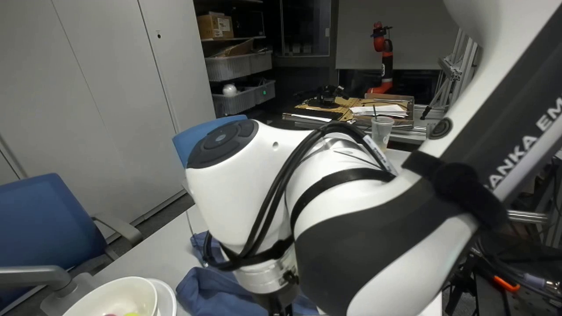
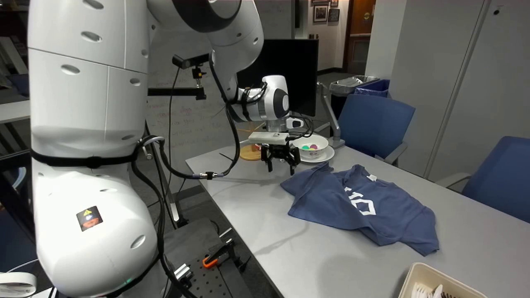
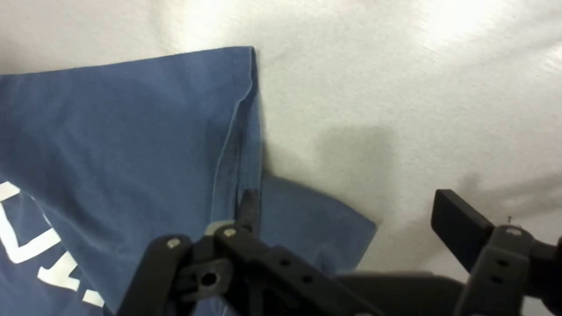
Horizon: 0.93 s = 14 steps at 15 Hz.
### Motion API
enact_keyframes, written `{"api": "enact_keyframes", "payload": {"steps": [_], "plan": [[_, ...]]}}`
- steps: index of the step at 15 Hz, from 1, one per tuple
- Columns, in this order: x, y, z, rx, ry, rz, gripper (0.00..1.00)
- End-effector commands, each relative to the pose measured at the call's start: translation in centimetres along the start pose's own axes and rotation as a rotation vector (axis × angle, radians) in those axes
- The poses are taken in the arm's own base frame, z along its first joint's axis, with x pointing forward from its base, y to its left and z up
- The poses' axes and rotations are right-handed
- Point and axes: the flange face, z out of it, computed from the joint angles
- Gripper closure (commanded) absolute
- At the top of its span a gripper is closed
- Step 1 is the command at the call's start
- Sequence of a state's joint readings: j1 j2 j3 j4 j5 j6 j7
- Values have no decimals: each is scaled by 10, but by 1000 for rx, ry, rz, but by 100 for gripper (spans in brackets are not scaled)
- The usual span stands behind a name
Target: Fold up the blue T Shirt on the table.
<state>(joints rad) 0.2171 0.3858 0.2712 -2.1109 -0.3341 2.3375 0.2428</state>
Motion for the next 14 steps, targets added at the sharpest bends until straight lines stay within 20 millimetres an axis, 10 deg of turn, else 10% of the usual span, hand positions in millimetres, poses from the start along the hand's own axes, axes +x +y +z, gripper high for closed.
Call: {"api": "enact_keyframes", "payload": {"steps": [1, 14], "plan": [[0, 0, -1, 0, 0, 0, 0], [-75, 36, 12, -18, 28, 183, 0]]}}
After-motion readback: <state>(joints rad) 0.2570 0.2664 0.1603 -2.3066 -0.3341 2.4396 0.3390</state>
